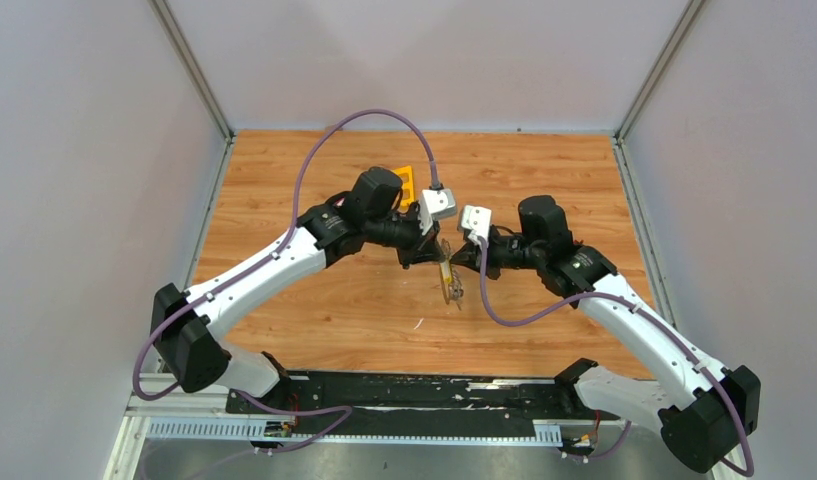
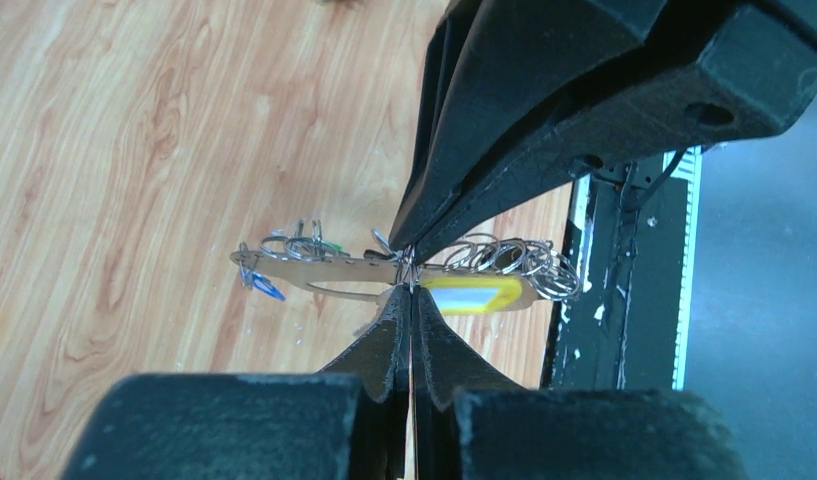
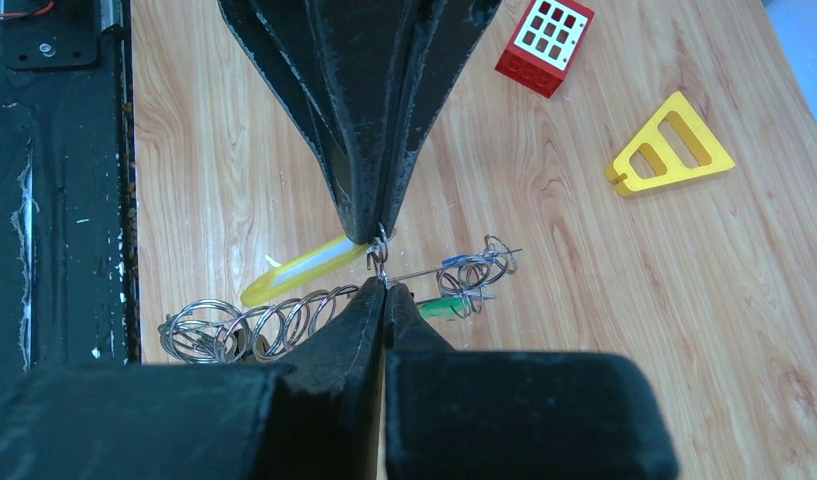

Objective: Put the keys on the keyring

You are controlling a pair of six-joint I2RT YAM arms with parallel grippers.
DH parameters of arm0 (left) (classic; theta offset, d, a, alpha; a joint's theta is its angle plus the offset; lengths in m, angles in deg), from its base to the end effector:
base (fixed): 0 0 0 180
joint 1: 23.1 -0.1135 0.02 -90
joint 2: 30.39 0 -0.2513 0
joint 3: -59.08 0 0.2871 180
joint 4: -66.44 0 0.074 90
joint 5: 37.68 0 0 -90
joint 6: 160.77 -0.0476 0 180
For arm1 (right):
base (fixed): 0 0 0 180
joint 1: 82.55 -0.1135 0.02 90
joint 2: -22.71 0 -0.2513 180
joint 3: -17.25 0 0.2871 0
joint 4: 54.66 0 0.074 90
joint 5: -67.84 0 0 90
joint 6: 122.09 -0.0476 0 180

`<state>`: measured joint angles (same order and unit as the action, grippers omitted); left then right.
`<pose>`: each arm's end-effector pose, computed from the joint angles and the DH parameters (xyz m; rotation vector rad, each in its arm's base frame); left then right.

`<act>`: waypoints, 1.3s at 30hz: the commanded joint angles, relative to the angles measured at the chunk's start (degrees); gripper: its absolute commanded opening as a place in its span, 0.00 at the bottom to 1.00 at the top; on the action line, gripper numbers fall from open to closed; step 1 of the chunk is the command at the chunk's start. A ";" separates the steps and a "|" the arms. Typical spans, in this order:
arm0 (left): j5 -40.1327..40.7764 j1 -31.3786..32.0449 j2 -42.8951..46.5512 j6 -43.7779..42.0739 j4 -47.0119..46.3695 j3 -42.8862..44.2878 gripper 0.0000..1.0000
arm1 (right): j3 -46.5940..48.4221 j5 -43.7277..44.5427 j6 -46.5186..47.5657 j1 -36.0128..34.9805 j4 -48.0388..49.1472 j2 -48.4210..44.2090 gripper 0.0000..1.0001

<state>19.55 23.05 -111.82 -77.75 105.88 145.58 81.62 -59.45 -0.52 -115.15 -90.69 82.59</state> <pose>0.2327 -0.2794 0.3230 1.2953 1.8239 -1.0033 0.2165 0.1727 0.2948 -1.4066 1.5202 0.6969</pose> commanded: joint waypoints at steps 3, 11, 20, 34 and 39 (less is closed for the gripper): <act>-2.35 0.12 3.49 -5.29 3.61 0.71 0.00 | 0.10 -0.19 0.61 -0.43 2.83 -1.18 0.00; -3.18 0.08 5.86 -9.81 6.66 -0.99 0.00 | 0.11 0.36 0.76 -0.39 2.89 -0.98 0.00; -1.33 0.08 3.04 -9.13 5.94 0.39 0.00 | 0.22 -0.27 0.68 -0.42 2.78 -0.99 0.00; -2.72 0.17 -0.25 -4.75 1.00 1.42 0.00 | 0.02 -0.52 0.63 -0.41 2.83 -1.19 0.00; -3.21 0.12 0.07 -3.49 -1.06 0.71 0.00 | -0.04 -0.72 0.64 -0.42 2.92 -1.19 0.00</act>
<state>18.06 23.03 -112.21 -83.37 108.90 144.66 81.62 -59.08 -0.48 -115.26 -90.60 82.59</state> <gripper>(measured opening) 0.006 0.013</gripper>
